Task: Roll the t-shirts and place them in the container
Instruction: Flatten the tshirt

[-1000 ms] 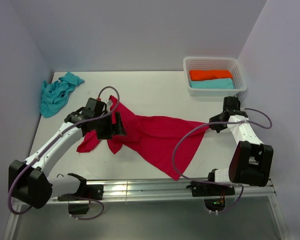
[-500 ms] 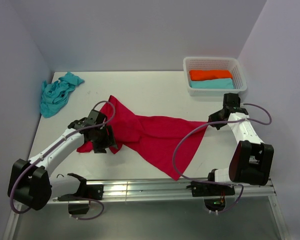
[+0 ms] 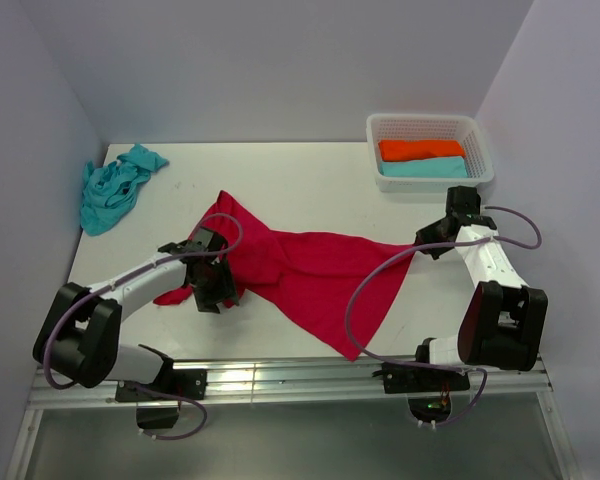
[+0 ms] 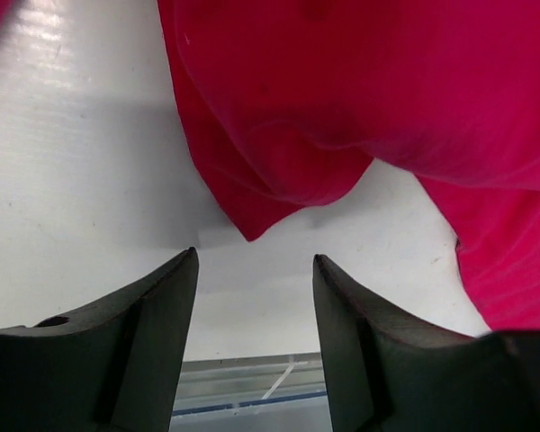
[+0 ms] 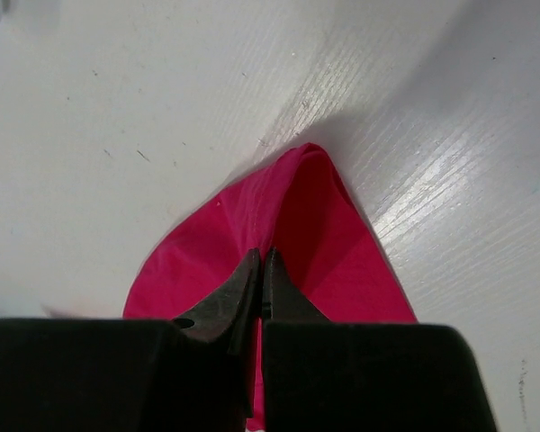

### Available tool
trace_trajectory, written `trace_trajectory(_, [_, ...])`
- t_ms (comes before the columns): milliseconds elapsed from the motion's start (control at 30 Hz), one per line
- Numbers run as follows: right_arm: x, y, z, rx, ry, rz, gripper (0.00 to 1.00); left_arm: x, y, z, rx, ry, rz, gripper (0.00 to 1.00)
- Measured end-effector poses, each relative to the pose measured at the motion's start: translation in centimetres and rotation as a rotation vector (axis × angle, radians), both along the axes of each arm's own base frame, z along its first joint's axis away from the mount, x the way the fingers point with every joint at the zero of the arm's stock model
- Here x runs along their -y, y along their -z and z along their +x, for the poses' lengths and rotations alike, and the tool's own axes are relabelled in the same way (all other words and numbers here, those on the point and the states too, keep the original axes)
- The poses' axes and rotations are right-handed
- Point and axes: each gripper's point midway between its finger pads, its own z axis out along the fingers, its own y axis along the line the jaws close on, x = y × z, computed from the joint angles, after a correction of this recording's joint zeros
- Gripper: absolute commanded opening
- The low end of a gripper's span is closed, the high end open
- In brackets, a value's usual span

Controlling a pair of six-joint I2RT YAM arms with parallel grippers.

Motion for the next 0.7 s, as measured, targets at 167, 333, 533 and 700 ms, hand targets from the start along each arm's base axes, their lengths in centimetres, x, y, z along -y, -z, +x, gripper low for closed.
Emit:
trace_trajectory(167, [-0.1,-0.1,0.0,0.002,-0.011,-0.001,0.0,-0.2,1.1,0.7,0.004,-0.007,0.035,0.55])
trace_trajectory(333, [-0.1,-0.3,0.2,0.011,-0.018,0.001,0.0,-0.3,1.2,0.9,0.01,-0.019,0.055,0.5])
trace_trajectory(533, [-0.2,-0.7,0.5,0.022,-0.023,0.007,0.0,0.2,1.5,1.5,0.02,0.001,0.097,0.34])
trace_trajectory(700, [-0.3,-0.9,0.6,0.026,-0.026,0.012,0.0,0.8,1.7,1.9,0.055,0.02,0.132,0.0])
